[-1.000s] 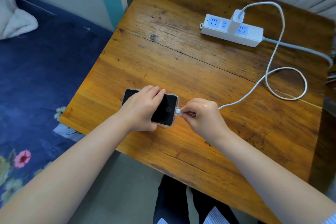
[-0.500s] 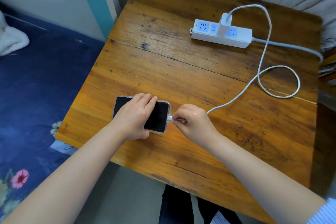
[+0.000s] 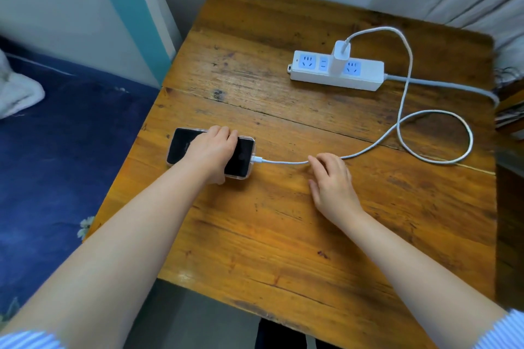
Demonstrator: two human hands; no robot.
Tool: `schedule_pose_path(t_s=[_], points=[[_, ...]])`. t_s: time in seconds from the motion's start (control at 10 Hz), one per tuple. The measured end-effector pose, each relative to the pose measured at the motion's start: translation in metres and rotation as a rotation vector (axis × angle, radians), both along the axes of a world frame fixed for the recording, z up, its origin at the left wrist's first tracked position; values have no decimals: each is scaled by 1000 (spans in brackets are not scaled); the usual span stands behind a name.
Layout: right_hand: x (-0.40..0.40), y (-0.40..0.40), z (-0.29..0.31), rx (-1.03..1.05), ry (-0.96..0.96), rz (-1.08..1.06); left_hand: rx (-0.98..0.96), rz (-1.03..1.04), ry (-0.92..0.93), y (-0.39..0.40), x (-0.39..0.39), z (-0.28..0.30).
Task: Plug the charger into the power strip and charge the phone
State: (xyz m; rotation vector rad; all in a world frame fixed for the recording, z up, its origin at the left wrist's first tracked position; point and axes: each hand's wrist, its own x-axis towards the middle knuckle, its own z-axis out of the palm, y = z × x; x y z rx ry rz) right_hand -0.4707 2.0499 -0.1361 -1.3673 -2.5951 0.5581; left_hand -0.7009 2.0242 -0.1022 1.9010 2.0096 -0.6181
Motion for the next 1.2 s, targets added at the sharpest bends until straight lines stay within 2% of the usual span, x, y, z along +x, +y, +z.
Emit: schedule_pose_path(t_s=[0.3,0.6,0.7,0.8,0.9,1.1,1.2], points=[[6,15,-14,18,-157,98,-63,3,46,23,-11,-4],[5,12,-13,38,-83,37,-65,-13,104,19,-2,-9],[5,11,-15,-11,-19,2,-50,-28,30,18,13,-9],[8,14,-16,-99,138,-95,141,-47,-159,14,49,-15],[15,20,-13,-155,221,-154,293,46,-365,7,92,-28],[31,21,2,-209,243,-134,350,201,-425,0,130,-57],[43,41,25,-214,437,-299,391,209,-407,1,130,-63]])
